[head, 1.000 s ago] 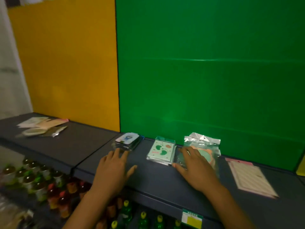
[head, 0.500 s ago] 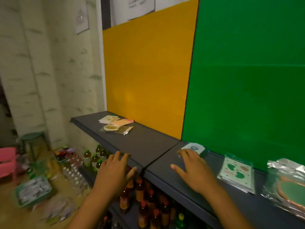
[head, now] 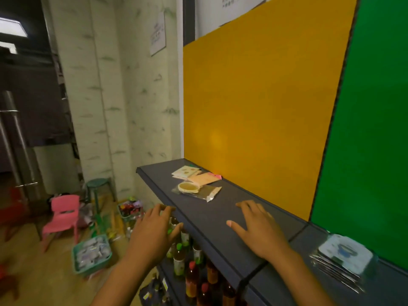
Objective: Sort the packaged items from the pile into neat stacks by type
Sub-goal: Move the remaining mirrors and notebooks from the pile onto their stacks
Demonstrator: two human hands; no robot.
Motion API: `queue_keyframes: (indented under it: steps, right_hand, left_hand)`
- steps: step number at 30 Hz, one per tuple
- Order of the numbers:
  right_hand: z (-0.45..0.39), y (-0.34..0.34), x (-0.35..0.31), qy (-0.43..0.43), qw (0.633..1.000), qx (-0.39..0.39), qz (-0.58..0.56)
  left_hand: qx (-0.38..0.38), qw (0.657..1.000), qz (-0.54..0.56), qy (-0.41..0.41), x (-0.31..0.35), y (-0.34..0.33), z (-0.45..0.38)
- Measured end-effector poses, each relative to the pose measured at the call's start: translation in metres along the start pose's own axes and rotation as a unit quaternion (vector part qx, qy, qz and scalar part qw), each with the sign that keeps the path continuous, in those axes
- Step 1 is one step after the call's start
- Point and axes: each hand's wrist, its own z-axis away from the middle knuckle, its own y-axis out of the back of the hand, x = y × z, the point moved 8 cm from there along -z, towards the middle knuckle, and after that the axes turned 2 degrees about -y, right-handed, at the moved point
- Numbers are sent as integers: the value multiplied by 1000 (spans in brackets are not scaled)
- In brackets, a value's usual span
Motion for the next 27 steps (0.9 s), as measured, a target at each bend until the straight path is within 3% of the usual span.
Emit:
queue_keyframes:
  steps: [5, 14, 27]
  right_hand:
    - [-68, -23, 6, 15, 1000, 4, 0]
    - [-143, -86, 4, 33, 999, -31, -2]
    - [-230, -131, 20, -65, 997, -20, 32]
  left_hand:
    - [20, 1000, -2, 7, -18, -10, -55]
    - [-9, 999, 22, 38, -62, -62, -109]
    - [-31, 993, 109, -33, -105, -119, -227]
